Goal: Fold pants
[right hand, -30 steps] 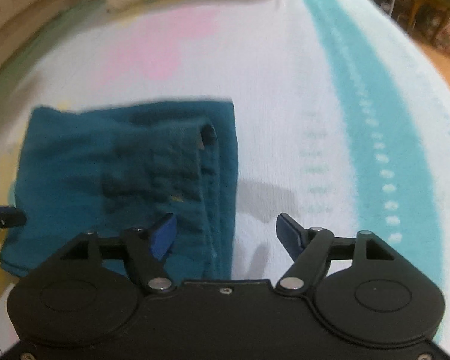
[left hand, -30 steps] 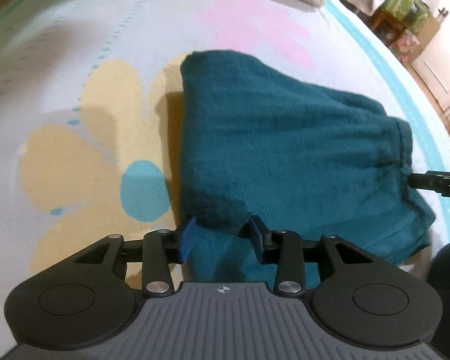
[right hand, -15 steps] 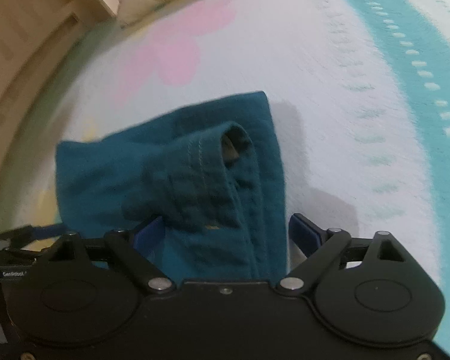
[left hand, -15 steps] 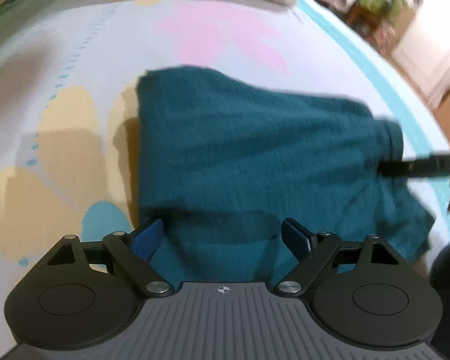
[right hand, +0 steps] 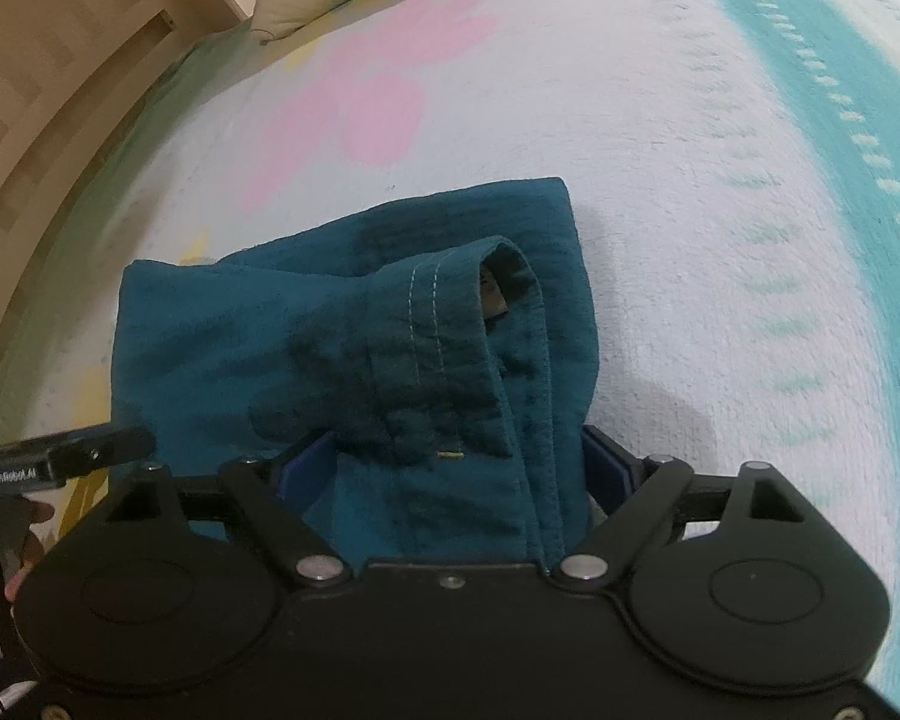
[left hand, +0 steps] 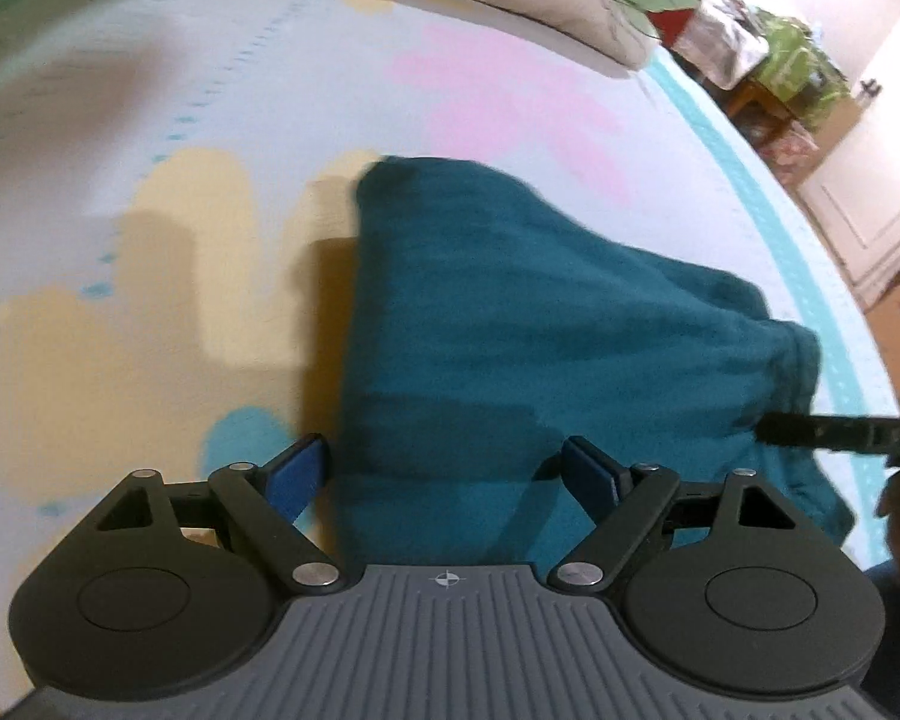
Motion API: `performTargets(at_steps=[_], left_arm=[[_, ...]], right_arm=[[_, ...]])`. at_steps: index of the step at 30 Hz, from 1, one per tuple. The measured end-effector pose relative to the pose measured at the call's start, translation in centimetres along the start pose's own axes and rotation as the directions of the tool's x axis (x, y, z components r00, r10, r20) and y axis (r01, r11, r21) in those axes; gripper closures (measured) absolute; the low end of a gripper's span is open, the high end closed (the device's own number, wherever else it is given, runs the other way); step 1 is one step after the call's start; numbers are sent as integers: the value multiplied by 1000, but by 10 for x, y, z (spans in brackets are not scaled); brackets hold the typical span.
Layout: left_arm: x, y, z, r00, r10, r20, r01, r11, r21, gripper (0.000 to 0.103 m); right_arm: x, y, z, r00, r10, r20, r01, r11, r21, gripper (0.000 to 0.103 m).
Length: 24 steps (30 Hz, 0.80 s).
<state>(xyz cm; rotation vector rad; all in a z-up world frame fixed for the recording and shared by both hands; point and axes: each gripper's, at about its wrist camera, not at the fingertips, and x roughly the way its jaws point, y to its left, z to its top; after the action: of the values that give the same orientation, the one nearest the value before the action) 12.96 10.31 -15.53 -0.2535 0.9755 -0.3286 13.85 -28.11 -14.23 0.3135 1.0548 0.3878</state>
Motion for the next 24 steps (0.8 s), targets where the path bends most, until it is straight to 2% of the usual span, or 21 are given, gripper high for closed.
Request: performTargets(at_steps=[4,5,6,7,8,9,11,13,16,18,20,23,24], left_arm=[[18,-16,13,1000,14,-28,-13,999,34,19],[19,-19,16,999,20,-35,-19,999,38,19],[20,-20,17,999,26,-37,-24,999,37,27],[19,-22,18,999,43,-26,-42,998,36,40],[16,-23,17,997,79,-8,-79,996,33,70],[12,-24,17,995,103,10,-103,995,16,79],[0,-21,13,995,90,53,-88,996,-33,86],[-14,-20,10,992,97,83,-93,995,-42,88],[-38,-15,7,989,78,128,-73,996,-42,90],[-55,-8,9,985,90,148,-84,995,-46,92],[-71,-2,14,977,119,178,-113,993,-43,94],[-96,17,25,956,173,236,-167,985,-42,94],[-104,24,29,949,187,253,-180,982,-50,97]], right_arm=[[-2,-5,0,1000,17,8,-17,1000,15,17],[-3,-6,0,1000,22,14,-23,999,24,27],[-4,-9,0,1000,21,22,-22,999,38,42],[-6,-11,0,999,21,28,-22,998,50,49],[-7,-13,-1,999,32,38,-34,997,63,63],[-10,-14,-2,998,49,50,-52,996,69,69],[-16,-6,-4,996,41,74,-45,997,56,73],[-24,7,-6,995,35,91,-39,998,40,76],[-40,29,-3,988,73,133,-76,997,21,78],[-49,50,5,982,108,154,-107,994,-10,78],[-52,71,16,975,157,157,-152,988,-39,78],[-45,108,31,963,219,157,-207,974,-90,78],[-38,123,36,958,243,153,-228,967,-109,78]])
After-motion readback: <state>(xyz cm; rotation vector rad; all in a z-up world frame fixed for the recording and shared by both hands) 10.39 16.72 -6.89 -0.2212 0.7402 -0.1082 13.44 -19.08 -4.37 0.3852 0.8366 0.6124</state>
